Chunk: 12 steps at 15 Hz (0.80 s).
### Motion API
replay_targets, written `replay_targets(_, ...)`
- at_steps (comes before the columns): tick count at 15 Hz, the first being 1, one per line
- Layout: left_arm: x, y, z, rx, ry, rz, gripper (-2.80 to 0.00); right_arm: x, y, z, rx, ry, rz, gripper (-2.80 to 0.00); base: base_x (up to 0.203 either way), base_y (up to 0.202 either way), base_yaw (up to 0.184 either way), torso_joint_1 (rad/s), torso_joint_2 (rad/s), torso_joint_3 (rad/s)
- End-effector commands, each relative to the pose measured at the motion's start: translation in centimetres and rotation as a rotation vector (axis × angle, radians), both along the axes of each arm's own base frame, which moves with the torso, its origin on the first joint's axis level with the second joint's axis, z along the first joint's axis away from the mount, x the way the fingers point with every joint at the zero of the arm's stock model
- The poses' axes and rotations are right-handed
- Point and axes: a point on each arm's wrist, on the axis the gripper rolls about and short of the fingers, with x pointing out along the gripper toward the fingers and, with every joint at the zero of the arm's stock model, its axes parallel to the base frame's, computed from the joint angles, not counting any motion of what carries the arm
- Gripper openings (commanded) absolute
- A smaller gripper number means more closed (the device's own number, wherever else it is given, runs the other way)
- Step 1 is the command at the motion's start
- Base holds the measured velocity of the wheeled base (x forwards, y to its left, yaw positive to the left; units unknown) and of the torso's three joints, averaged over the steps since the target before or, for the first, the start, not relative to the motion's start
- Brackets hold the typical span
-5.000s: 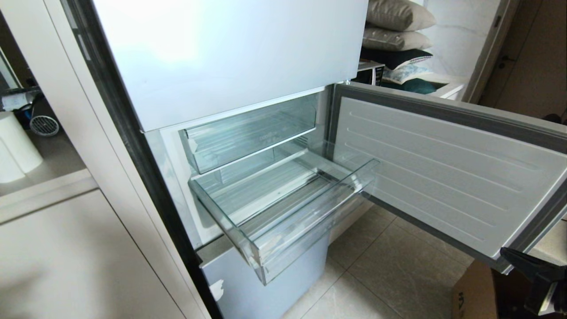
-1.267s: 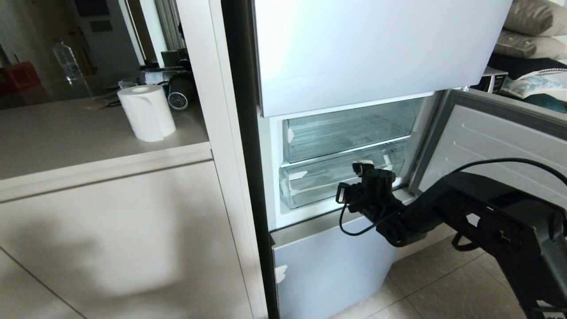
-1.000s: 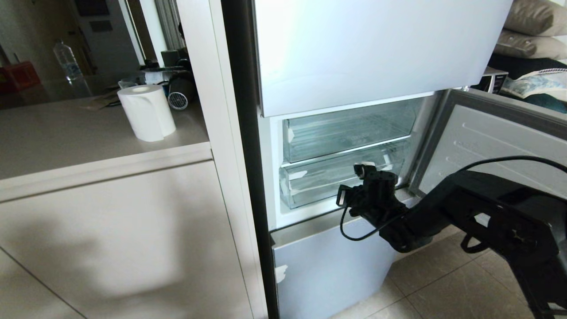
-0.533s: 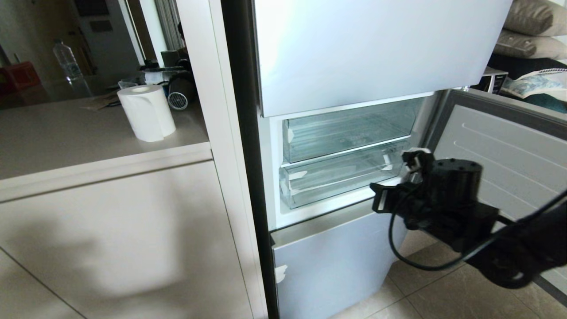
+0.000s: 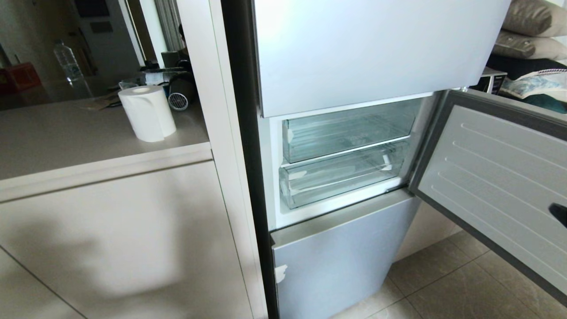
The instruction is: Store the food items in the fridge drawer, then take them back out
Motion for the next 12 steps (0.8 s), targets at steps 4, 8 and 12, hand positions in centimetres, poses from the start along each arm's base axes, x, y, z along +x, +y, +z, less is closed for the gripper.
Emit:
replay_targets(4, 0.0, 0.0, 0.0, 0.000, 0.002, 0.000, -2.80, -7.8, -1.5, -6.7, -0.094, 0.020, -0.095, -2.80, 0.000, 0.000, 0.000, 0.000, 0.00, 0.000)
replay_targets(8, 0.0, 0.0, 0.0, 0.000, 0.002, 0.000, -2.80, -8.0, -1.6, -10.3, -0.199, 0.137, -0.097, -2.80, 0.000, 0.000, 0.000, 0.000, 0.00, 0.000)
replay_targets(12, 0.0, 0.0, 0.0, 0.000, 0.002, 0.000, -2.80, -7.9, -1.4, -10.8, -0.238, 0.226, -0.049, -2.80, 0.000, 0.000, 0.000, 0.000, 0.00, 0.000)
